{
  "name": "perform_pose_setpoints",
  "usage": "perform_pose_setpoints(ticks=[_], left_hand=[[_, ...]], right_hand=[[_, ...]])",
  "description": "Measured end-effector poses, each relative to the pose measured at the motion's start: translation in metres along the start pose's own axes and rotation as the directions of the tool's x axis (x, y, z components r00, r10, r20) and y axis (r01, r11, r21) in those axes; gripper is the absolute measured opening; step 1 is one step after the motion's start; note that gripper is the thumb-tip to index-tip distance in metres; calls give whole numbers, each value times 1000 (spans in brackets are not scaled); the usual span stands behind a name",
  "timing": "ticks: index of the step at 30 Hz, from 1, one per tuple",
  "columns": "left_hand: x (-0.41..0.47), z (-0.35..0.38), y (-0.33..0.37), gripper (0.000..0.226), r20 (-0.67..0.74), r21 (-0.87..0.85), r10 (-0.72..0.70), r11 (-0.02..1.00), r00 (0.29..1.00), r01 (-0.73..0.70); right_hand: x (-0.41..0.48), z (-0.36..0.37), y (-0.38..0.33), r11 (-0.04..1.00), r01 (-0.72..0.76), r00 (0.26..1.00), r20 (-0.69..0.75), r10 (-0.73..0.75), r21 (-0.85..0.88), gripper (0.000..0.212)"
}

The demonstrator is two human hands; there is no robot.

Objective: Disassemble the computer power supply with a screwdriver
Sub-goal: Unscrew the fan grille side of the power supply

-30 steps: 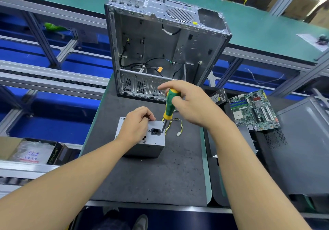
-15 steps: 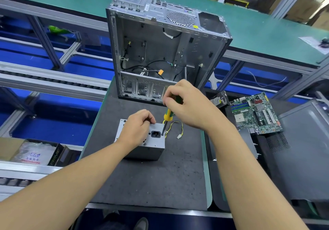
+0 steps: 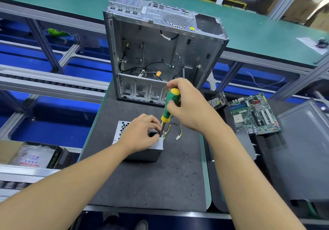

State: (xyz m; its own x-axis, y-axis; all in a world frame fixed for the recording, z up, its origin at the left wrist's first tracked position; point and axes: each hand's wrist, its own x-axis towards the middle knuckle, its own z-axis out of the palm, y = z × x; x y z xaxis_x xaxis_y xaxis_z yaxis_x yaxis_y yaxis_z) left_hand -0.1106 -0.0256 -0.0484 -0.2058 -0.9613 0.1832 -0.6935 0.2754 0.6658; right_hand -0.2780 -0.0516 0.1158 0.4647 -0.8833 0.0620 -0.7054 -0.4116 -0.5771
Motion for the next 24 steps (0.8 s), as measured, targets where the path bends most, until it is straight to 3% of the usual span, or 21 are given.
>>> perform_pose_setpoints(ticks=[10,15,21,24], left_hand=[[-1,-2,6,4,-8,-13,-24,1000,1000,24],[-2,-4,9,10,-10,-19,-35,999,999,34],[-2,-4,9,10,3,-8,-22,1000,1000,22],[-2,-3,7,11,7,3,-16,1000,1000,16]], right_hand=[[0,-1,-4,996,62,997,-45,-64,-61,36],[2,5,-1,997,74,994,-84,-75,-8,6],[0,3,-4,996,73,992,-105,-67,53,31],[-1,4,-5,997,38,996,-80,-32,73,27]])
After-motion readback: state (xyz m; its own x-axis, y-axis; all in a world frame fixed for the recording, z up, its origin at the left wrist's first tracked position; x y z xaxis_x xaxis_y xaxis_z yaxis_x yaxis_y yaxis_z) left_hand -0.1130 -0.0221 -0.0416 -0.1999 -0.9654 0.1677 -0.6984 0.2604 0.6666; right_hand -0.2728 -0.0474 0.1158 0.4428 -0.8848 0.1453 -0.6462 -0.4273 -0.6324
